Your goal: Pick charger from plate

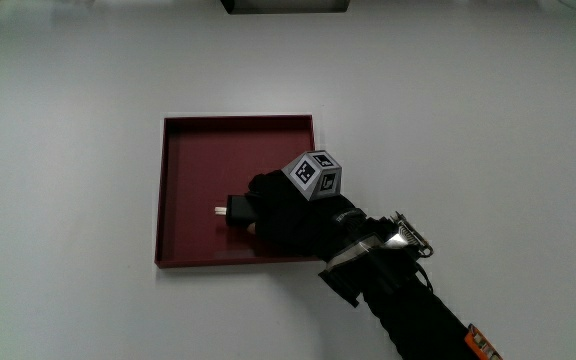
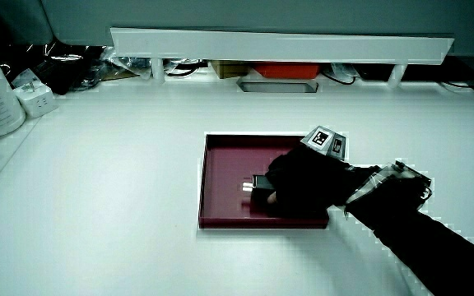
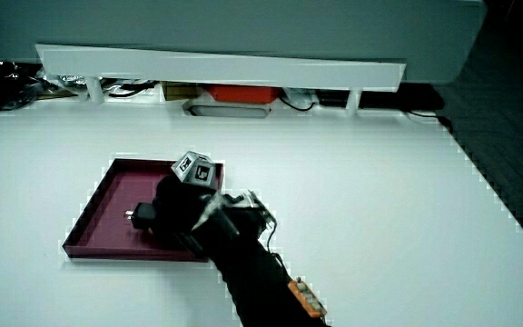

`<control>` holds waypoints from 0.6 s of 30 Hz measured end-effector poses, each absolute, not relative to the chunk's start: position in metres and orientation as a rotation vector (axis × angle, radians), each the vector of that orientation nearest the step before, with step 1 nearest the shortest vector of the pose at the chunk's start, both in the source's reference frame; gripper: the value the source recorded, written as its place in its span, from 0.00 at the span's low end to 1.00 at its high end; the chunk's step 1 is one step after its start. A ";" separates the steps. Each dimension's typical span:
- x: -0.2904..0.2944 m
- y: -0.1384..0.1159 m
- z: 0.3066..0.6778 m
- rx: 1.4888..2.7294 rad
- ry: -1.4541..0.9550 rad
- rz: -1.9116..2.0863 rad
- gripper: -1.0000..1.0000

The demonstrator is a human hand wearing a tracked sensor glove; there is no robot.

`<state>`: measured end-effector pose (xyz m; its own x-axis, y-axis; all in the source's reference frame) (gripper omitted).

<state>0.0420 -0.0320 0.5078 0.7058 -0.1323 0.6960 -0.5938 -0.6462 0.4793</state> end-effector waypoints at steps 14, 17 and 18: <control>0.090 -0.038 0.471 2.151 -0.659 0.966 1.00; 0.104 -0.038 0.456 2.144 -0.639 1.002 1.00; 0.108 -0.038 0.453 2.154 -0.627 0.992 1.00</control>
<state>0.1083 -0.0383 0.4533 0.5946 -0.1406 0.7916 -0.6545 -0.6565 0.3750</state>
